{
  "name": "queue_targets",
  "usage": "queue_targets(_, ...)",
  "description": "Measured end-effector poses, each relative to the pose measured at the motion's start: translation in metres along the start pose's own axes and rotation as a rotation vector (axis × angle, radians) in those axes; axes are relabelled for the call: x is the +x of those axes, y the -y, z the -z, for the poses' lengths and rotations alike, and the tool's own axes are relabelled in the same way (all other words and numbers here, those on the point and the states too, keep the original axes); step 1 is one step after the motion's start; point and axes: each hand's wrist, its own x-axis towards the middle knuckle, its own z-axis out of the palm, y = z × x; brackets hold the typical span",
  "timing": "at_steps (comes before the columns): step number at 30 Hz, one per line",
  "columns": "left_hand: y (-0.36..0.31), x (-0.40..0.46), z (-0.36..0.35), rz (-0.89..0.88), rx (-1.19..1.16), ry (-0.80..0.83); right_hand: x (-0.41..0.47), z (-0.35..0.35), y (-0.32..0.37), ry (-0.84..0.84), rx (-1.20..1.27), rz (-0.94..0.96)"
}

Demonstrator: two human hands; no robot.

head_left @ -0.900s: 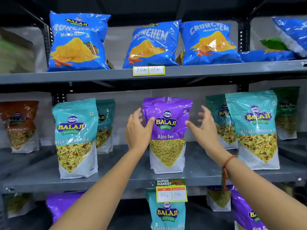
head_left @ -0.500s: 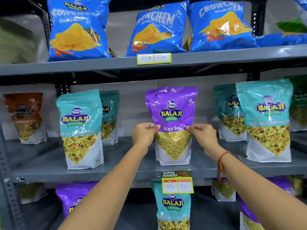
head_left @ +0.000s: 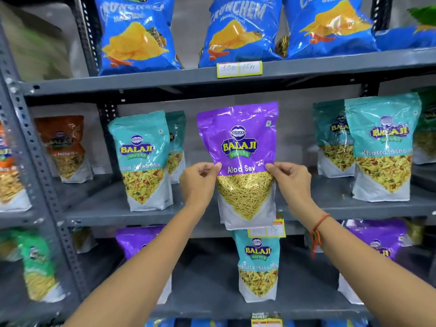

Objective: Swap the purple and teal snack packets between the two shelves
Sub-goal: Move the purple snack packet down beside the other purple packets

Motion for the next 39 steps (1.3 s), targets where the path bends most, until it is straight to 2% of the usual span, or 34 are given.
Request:
queue_targets(5,0.013,-0.047,0.06,-0.062,0.036,-0.046,-0.053,-0.017,0.009,0.091,0.067,-0.037)
queue_targets(9,0.056,-0.088,0.093,0.036,0.032,-0.057,-0.104,-0.036,-0.014,0.179,0.03,-0.056)
queue_targets(14,0.126,-0.133,0.111,0.177,0.095,-0.043,-0.161,-0.06,-0.08,0.246,-0.096,-0.145)
queue_targets(18,0.185,-0.148,0.11,0.246,0.148,0.017,-0.183,-0.08,-0.131,0.307,-0.282,-0.174)
queue_targets(25,0.272,-0.131,0.085,0.277,0.274,0.013,-0.177,-0.12,-0.212,0.36,-0.447,-0.226)
queue_targets(31,0.311,-0.111,0.068,0.417,0.323,0.032,-0.168,-0.144,-0.254,0.347,-0.443,-0.294)
queue_targets(39,0.329,-0.115,0.068,0.452,0.315,0.009,-0.178,-0.151,-0.276,0.404,-0.349,-0.364)
